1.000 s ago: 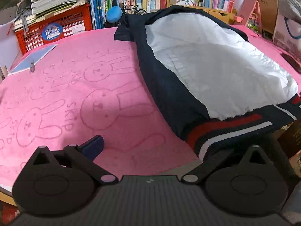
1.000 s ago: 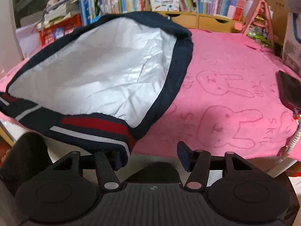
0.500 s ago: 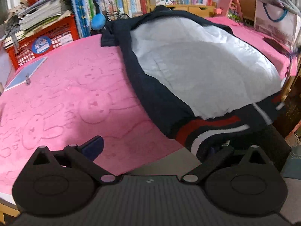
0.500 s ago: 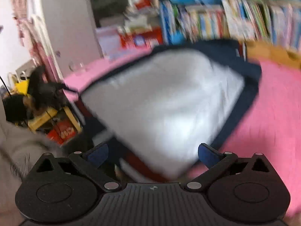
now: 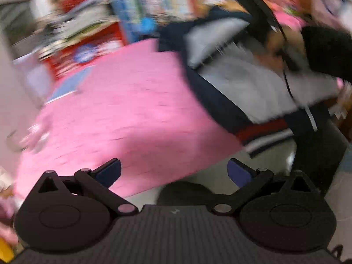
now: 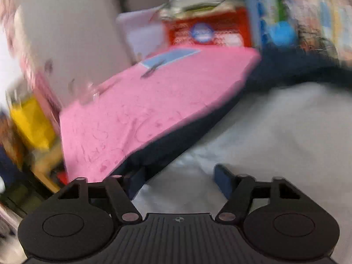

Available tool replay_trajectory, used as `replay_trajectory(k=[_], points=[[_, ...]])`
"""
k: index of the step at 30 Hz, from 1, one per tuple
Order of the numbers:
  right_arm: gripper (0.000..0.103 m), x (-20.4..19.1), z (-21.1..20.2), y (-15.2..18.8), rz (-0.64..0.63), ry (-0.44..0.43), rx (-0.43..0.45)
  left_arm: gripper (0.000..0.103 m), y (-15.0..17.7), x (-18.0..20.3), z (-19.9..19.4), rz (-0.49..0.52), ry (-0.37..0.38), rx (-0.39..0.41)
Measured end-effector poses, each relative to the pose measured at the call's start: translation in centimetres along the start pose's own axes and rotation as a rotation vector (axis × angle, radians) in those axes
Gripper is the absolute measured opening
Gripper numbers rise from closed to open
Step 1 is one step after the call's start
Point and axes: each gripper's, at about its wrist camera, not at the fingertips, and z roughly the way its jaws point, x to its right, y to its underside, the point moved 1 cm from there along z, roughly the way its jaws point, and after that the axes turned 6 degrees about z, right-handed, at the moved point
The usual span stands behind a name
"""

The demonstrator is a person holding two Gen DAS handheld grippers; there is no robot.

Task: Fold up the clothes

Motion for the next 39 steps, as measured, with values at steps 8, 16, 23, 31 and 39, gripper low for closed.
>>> replay_trajectory(k=[8, 16, 23, 31, 39], points=[[0.081, 0.5, -4.8, 1.7, -0.111, -0.125, -0.018, 0.103, -9.3, -2.1, 3.5, -0.16, 0.069, 0.308], [0.099, 9.2, -11.8, -0.5, -0.044, 0.445, 0.228, 0.103, -15.2, 4.1, 17.4, -0.144, -0.02, 0.27], [0.043, 10.9, 0.3, -5.4, -0.153, 0.702, 0.172, 0.103, -14.7, 6.9, 20.3, -0.079, -0.23, 0.148], [0.009, 19.2, -10.9, -7.2, 0.184, 1.0, 0.402, 0.103, -14.8, 6.9, 20.4, -0.072, -0.235, 0.148], [0.093, 24.7, -18.0, -3.9, 0.462, 0.93, 0.331, 0.103, -14.9, 6.6, 20.5, -0.077, -0.229, 0.15]])
